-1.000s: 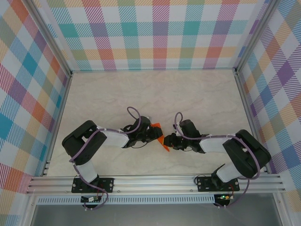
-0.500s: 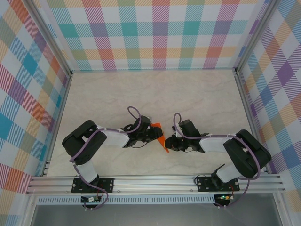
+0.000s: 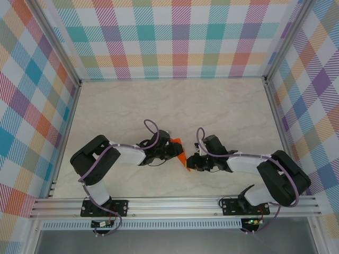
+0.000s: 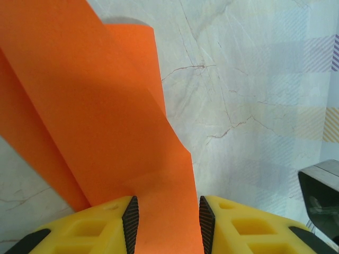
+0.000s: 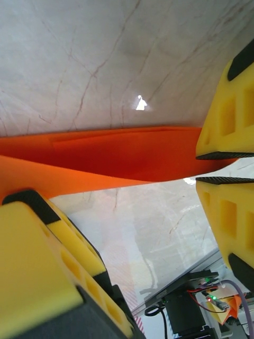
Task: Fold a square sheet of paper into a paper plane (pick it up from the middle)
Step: Fold the wing for the fifth time at the center of the table.
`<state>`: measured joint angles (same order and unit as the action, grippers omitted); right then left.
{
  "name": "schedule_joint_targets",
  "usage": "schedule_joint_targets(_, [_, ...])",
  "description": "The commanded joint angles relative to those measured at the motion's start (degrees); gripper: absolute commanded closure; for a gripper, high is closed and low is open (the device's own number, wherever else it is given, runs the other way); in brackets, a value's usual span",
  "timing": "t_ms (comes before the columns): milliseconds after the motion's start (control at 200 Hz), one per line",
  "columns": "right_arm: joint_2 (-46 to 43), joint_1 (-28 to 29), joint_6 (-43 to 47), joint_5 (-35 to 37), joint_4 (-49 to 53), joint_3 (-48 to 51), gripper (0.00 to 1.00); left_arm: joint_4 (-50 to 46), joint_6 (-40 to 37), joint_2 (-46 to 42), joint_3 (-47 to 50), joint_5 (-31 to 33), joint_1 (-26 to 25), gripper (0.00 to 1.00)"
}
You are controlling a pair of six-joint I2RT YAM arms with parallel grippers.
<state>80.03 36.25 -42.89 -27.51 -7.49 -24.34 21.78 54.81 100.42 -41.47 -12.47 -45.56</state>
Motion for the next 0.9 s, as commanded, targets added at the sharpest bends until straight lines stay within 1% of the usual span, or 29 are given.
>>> schedule_joint_targets(0, [-0.1, 0.0, 1.4, -0.2, 3.4, -0.3, 0.82, -2.6, -0.7, 2.4, -0.8, 0.5, 0.5, 0.62])
schedule_joint_targets(100, [2.4, 0.1, 1.4, -0.9, 2.3, 0.0, 0.85, -2.6, -0.7, 2.5, -1.0, 0.3, 0.5, 0.62])
schedule_joint_targets(165, [4.1, 0.1, 1.2, -1.1, 1.4, 0.0, 0.89, -2.6, -0.7, 2.6, -1.0, 0.2, 0.5, 0.62])
schedule_joint_targets(220, [5.3, 0.0, 0.6, -1.4, 0.4, 0.3, 0.91, -2.7, -0.7, 2.6, -1.1, 0.2, 0.6, 0.62])
schedule_joint_targets(300, [7.1, 0.0, -0.1, -1.7, -0.8, 1.1, 0.92, -2.9, -0.7, 2.6, -1.2, 0.2, 0.5, 0.62])
schedule_joint_targets(435, [8.8, 0.0, -0.4, 0.0, 0.4, 1.9, 0.93, -3.3, -0.8, 2.6, -1.3, 0.3, 0.5, 0.62])
schedule_joint_targets(680, [4.2, 0.0, -0.7, 1.3, 2.0, 1.8, 0.89, -4.1, -0.9, 2.9, -1.5, 0.5, 0.5, 0.63])
schedule_joint_targets(810, [2.3, 0.0, 0.8, 1.5, 3.2, 0.8, 0.8, -4.1, -0.8, 3.2, -1.7, 0.2, 0.6, 0.63])
schedule_joint_targets(895, [1.5, 0.0, 2.5, 1.8, 4.6, -0.2, 0.78, -4.0, -0.8, 3.5, -1.9, 0.1, 0.5, 0.63])
